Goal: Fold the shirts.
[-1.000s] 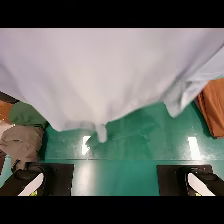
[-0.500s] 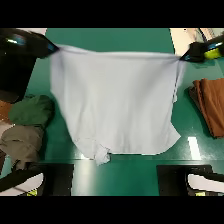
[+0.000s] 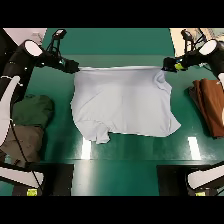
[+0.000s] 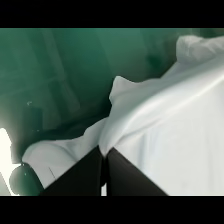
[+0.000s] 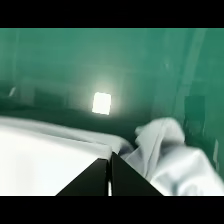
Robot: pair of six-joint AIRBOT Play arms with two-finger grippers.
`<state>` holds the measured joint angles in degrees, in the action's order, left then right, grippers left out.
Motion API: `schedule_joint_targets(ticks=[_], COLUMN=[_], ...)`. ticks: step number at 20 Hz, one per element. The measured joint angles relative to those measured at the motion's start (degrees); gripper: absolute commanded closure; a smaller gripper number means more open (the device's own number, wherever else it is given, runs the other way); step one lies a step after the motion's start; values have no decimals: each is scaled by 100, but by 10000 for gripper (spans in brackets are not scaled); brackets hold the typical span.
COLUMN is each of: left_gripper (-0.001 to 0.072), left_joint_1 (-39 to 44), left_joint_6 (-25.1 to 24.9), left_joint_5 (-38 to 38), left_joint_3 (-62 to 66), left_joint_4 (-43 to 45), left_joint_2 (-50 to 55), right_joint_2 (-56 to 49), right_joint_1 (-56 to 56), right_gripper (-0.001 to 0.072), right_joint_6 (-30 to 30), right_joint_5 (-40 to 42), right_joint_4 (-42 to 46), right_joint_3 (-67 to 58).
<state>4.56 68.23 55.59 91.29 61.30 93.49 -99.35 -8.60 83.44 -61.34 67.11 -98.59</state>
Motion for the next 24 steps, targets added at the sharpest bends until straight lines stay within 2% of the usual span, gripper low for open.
schedule_joint_targets(ticks=[1,2,3,4,9,12,15,20,24], left_gripper=[563,319,204,212,212,212,213,212,212], left_joint_1=[0,0,-7,-15,-59,-302,-713,-1196,-1296], left_joint_6=[0,4,24,61,247,363,369,374,350], left_joint_5=[-85,-131,-188,-212,-129,584,1318,1777,1456], left_joint_3=[-4,-7,-7,-9,76,262,144,-1563,-3526], left_joint_4=[7,17,31,33,26,28,31,-2,-439], left_joint_2=[50,83,109,129,155,116,-201,-1412,-2282], right_joint_2=[-61,-107,-133,-151,-201,-127,278,1532,2505], right_joint_1=[0,-2,4,13,11,90,247,662,988], right_gripper=[690,601,448,367,367,368,368,368,368], right_joint_6=[0,0,2,2,2,-133,-396,-728,-874], right_joint_5=[116,190,293,361,208,-468,-1274,-1961,-1941], right_joint_4=[-11,-4,20,17,2,4,-2,-472,-951], right_joint_3=[2,4,-2,-31,-463,-782,-575,999,2361])
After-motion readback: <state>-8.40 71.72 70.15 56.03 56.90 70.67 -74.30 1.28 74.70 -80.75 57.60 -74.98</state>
